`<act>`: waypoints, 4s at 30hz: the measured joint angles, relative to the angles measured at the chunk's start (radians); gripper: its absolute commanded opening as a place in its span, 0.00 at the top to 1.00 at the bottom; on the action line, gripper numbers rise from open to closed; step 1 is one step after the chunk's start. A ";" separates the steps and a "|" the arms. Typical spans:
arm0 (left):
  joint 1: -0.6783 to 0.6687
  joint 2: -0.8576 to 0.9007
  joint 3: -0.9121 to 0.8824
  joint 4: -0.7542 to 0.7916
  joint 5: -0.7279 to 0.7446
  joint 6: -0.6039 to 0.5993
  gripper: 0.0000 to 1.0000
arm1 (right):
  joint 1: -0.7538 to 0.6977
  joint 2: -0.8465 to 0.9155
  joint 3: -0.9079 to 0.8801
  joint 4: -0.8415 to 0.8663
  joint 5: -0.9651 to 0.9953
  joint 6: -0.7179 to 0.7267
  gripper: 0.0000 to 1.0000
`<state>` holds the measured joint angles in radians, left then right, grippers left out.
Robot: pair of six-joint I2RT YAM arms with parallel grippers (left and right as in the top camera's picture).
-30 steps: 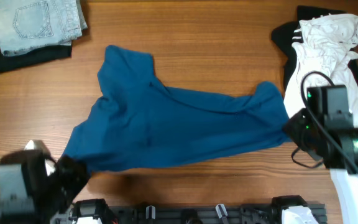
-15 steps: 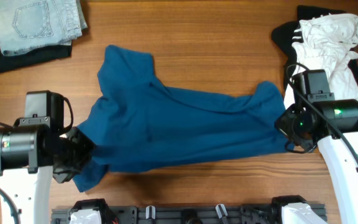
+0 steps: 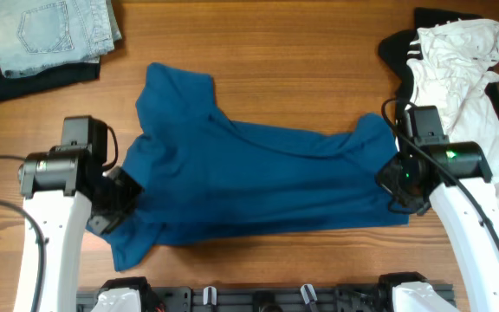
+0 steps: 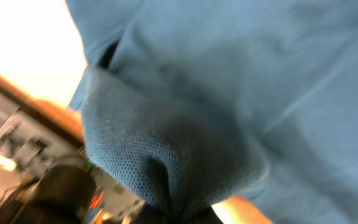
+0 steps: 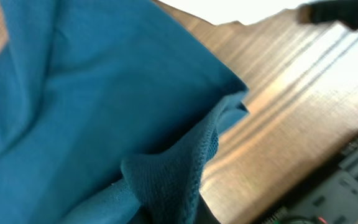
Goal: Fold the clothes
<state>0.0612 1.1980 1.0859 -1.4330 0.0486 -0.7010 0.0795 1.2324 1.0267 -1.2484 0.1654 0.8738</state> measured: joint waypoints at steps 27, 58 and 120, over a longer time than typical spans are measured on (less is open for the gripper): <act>0.001 0.271 0.002 0.359 -0.029 0.016 0.20 | 0.000 0.171 -0.005 0.285 -0.032 -0.130 0.01; 0.010 0.935 0.445 1.124 0.183 0.488 0.23 | -0.101 0.439 0.148 0.464 -0.304 -0.514 0.00; 0.021 1.052 0.451 1.171 0.212 0.532 0.96 | -0.209 0.683 0.152 0.689 -0.293 -0.308 0.43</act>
<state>0.0818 2.2501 1.5364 -0.2619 0.2604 -0.1692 -0.1291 1.9152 1.1790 -0.5591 -0.1280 0.5659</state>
